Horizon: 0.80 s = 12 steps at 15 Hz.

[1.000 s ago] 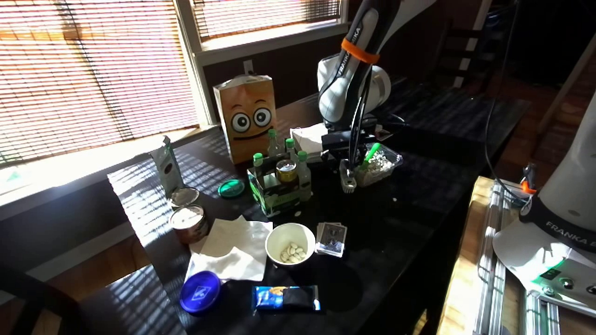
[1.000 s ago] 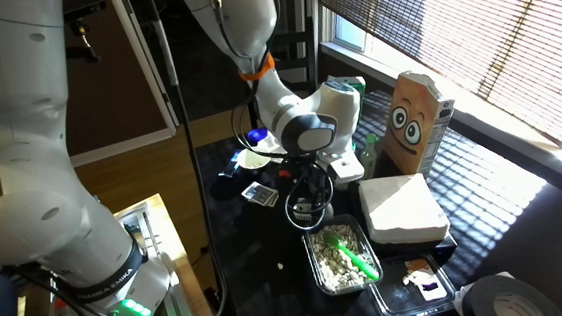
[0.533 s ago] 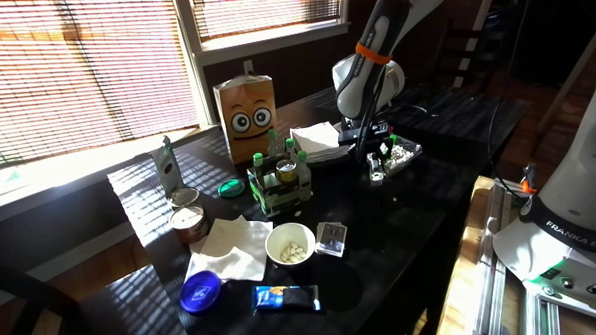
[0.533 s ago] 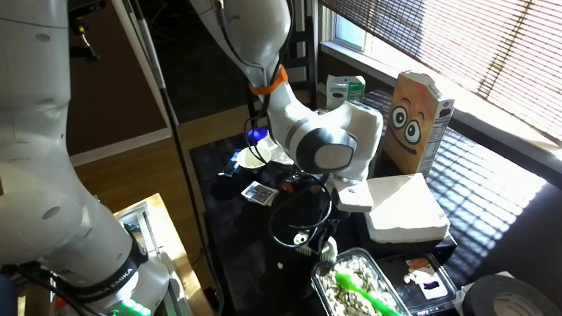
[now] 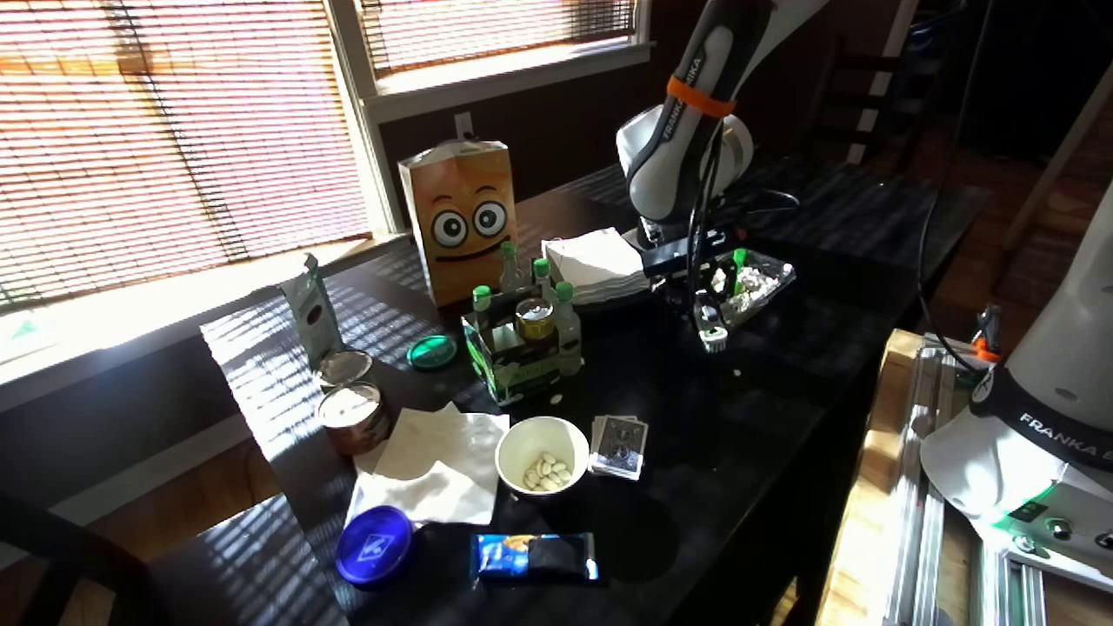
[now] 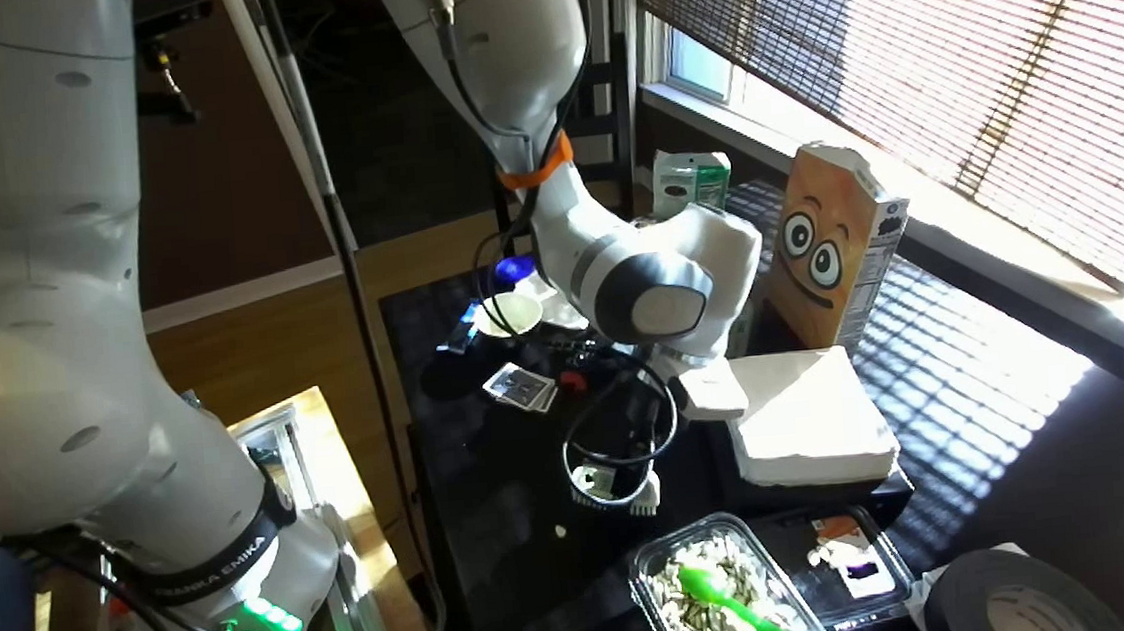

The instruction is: Use the brush to sweep the white objects to the right

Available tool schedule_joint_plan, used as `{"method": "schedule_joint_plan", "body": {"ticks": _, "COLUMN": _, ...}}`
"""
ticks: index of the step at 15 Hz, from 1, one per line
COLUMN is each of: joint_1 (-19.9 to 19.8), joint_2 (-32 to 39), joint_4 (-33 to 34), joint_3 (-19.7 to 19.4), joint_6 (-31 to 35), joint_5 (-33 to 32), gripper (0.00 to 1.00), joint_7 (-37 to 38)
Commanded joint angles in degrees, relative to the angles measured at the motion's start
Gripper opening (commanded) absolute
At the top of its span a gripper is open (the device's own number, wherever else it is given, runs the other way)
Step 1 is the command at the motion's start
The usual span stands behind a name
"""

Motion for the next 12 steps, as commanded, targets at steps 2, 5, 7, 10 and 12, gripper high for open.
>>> {"method": "schedule_joint_plan", "body": {"ticks": 2, "joint_1": -0.1, "joint_2": -4.1, "joint_4": -7.2, "joint_3": 4.4, "joint_6": 8.3, "joint_5": -1.5, "gripper": 0.16, "joint_7": -7.9}}
{"method": "schedule_joint_plan", "body": {"ticks": 5, "joint_1": 0.3, "joint_2": -7.2, "joint_4": -13.7, "joint_3": 4.4, "joint_6": 15.1, "joint_5": -3.0, "gripper": 0.16, "joint_7": -14.2}}
{"method": "schedule_joint_plan", "body": {"ticks": 7, "joint_1": 0.1, "joint_2": -9.6, "joint_4": -17.1, "joint_3": 4.5, "joint_6": 18.6, "joint_5": -3.2, "gripper": 0.16, "joint_7": -19.3}}
{"method": "schedule_joint_plan", "body": {"ticks": 10, "joint_1": 1.0, "joint_2": -6.4, "joint_4": -14.4, "joint_3": 4.2, "joint_6": 17.3, "joint_5": -0.7, "gripper": 0.41, "joint_7": -19.2}}
{"method": "schedule_joint_plan", "body": {"ticks": 12, "joint_1": 1.0, "joint_2": -6.2, "joint_4": -14.3, "joint_3": 4.1, "joint_6": 17.3, "joint_5": -0.7, "gripper": 0.41, "joint_7": -19.2}}
